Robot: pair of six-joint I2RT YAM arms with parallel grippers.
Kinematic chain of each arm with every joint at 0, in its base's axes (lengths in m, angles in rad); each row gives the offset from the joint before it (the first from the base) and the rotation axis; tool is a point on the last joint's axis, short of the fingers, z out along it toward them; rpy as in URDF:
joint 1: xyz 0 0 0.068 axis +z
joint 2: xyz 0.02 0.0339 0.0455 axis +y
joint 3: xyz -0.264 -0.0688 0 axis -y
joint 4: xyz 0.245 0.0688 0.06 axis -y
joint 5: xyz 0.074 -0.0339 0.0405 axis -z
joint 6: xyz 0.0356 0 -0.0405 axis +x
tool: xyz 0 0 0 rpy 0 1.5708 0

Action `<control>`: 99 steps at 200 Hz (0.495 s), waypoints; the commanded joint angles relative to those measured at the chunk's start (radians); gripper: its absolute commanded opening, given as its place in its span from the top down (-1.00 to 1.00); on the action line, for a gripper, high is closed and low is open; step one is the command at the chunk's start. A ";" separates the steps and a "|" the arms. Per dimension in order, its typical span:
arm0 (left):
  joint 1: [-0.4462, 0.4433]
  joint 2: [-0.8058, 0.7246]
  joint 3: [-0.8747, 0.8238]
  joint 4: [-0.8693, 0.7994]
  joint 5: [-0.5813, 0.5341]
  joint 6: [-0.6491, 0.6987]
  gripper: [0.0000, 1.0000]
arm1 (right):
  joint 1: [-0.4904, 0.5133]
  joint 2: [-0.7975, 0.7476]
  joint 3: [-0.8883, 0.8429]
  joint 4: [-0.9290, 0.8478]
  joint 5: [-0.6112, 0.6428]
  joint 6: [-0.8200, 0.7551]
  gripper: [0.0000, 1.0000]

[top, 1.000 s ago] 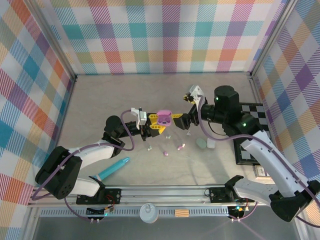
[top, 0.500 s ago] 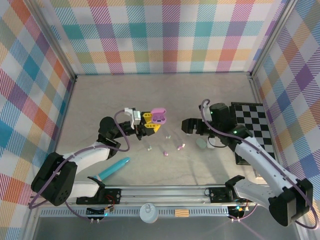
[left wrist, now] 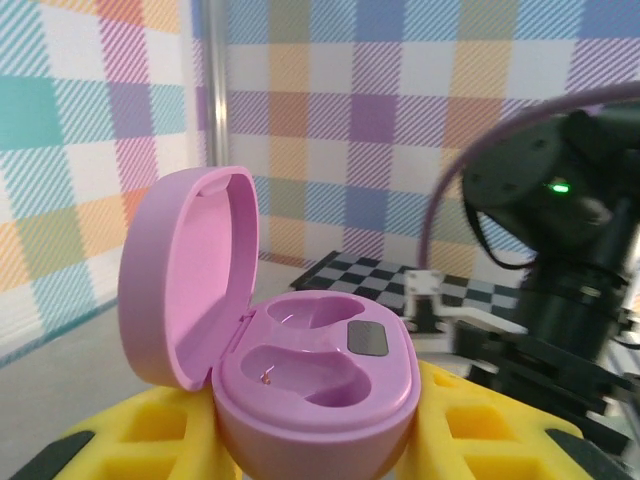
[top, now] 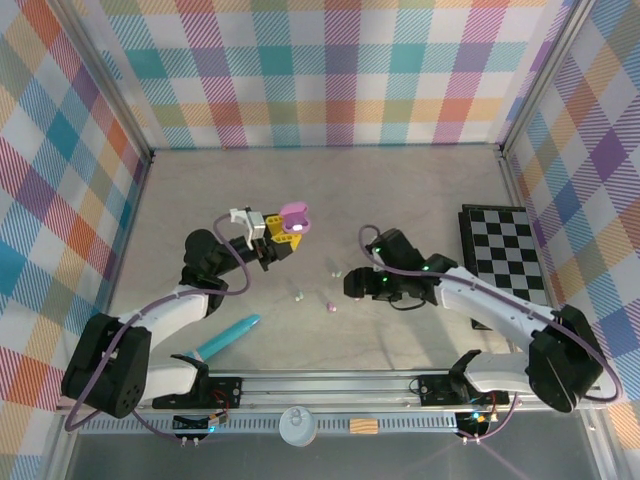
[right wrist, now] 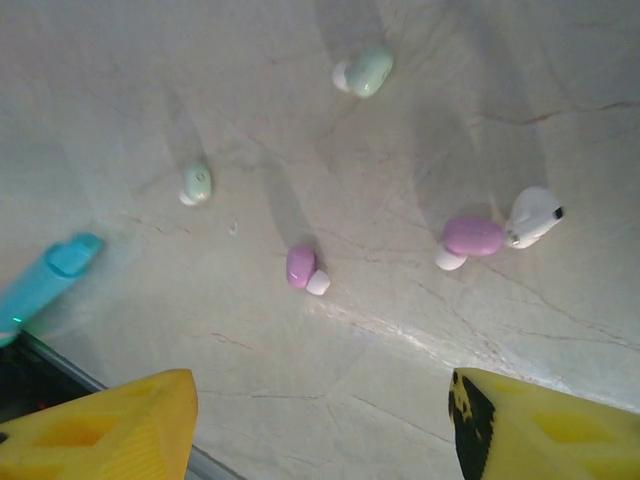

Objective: Insert wireless bluetooth earbuds into charging case

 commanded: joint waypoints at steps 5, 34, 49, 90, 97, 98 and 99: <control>0.078 0.069 0.020 0.142 0.018 -0.049 0.42 | 0.098 0.086 0.091 -0.078 0.162 -0.082 -0.33; 0.153 0.109 0.041 0.225 0.036 -0.108 0.42 | 0.231 0.212 0.195 -0.157 0.336 -0.138 -0.27; 0.172 0.105 0.047 0.222 0.038 -0.110 0.42 | 0.282 0.275 0.243 -0.192 0.408 -0.152 -0.25; 0.198 0.098 0.044 0.219 0.037 -0.113 0.42 | 0.370 0.435 0.348 -0.267 0.558 -0.180 -0.17; 0.200 0.099 0.044 0.217 0.036 -0.113 0.42 | 0.380 0.457 0.361 -0.273 0.575 -0.185 -0.15; 0.199 0.098 0.044 0.217 0.036 -0.113 0.42 | 0.380 0.458 0.363 -0.272 0.576 -0.187 -0.15; 0.200 0.097 0.044 0.217 0.036 -0.113 0.42 | 0.381 0.462 0.364 -0.272 0.577 -0.189 -0.14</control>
